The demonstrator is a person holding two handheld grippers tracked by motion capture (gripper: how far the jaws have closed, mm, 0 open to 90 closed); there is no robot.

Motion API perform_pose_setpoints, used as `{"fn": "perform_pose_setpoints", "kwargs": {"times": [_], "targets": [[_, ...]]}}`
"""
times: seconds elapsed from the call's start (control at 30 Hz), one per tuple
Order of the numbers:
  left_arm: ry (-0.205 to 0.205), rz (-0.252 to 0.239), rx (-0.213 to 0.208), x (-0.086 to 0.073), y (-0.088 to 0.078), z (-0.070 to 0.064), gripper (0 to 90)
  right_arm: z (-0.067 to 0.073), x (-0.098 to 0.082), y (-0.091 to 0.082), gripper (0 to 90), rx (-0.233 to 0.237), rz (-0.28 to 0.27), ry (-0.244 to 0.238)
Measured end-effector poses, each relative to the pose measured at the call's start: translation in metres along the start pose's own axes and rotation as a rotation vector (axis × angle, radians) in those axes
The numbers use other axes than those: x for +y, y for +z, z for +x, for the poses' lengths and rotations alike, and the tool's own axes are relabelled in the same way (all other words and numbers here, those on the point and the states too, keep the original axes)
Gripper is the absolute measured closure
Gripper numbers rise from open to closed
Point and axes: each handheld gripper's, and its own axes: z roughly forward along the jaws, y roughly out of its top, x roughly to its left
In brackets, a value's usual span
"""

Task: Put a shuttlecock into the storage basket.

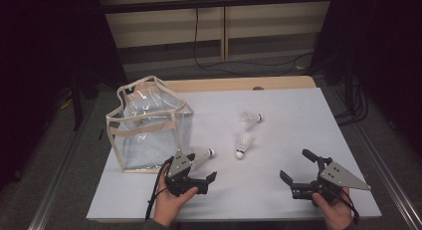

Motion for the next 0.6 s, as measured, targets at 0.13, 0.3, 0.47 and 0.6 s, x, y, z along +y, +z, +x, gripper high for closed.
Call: {"fn": "perform_pose_setpoints", "kwargs": {"times": [0.13,0.3,0.47,0.6], "targets": [[-0.022,0.008,0.020,0.0001,0.0031,-0.0002,5.5,0.0003,0.0002,-0.0001,0.0,0.003,-0.002,-0.001],[-0.054,0.015,0.038,0.0000,0.0057,0.0015,5.8,0.0009,0.0005,0.0000,0.0,0.005,-0.004,0.001],[-0.071,0.024,0.036,0.0002,0.0077,0.0018,5.9,0.0012,0.0009,0.0001,0.0,0.006,-0.007,-0.004],[-0.085,0.030,0.042,0.0000,0.0090,0.0024,6.0,0.0012,0.0012,-0.0001,0.0,0.003,-0.006,-0.008]]}}
